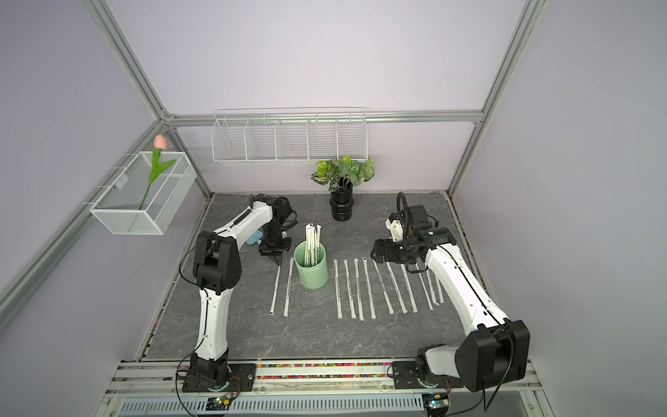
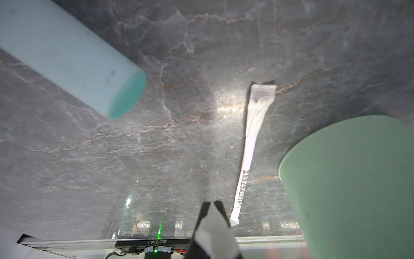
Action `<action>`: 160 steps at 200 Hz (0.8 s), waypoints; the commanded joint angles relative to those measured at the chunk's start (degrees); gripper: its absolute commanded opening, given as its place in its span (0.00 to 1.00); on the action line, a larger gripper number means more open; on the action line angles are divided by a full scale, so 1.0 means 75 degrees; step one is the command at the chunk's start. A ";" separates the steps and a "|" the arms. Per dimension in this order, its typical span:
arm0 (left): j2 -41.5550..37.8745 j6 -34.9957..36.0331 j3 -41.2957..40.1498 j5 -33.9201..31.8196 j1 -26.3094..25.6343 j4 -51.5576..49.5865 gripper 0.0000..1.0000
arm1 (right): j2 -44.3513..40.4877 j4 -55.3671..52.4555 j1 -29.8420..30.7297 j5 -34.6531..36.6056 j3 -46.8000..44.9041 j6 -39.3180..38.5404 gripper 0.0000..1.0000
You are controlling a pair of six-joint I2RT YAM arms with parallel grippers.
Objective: Take the straws out of the storage container
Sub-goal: Place the straw at the center of the board.
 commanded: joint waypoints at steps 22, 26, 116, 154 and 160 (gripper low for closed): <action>0.0283 0.0111 0.0157 0.0015 0.0032 0.0265 0.09 | 0.0055 -0.0023 0.0051 0.0006 -0.0124 -0.0068 0.89; 0.0292 0.0112 0.0158 0.0015 0.0043 0.0268 0.09 | 0.0060 -0.0023 0.0056 0.0000 -0.0137 -0.0065 0.89; 0.0363 0.0106 0.0056 -0.0014 0.0075 0.0385 0.11 | 0.0084 -0.0023 0.0054 0.0058 -0.0184 -0.0082 0.89; 0.0371 0.0100 -0.0045 0.0003 0.0077 0.0442 0.14 | 0.0096 -0.0035 0.0057 0.0047 -0.0191 -0.0071 0.89; 0.0363 0.0106 -0.0072 0.0010 0.0076 0.0462 0.14 | 0.0095 -0.0035 0.0054 0.0050 -0.0195 -0.0076 0.89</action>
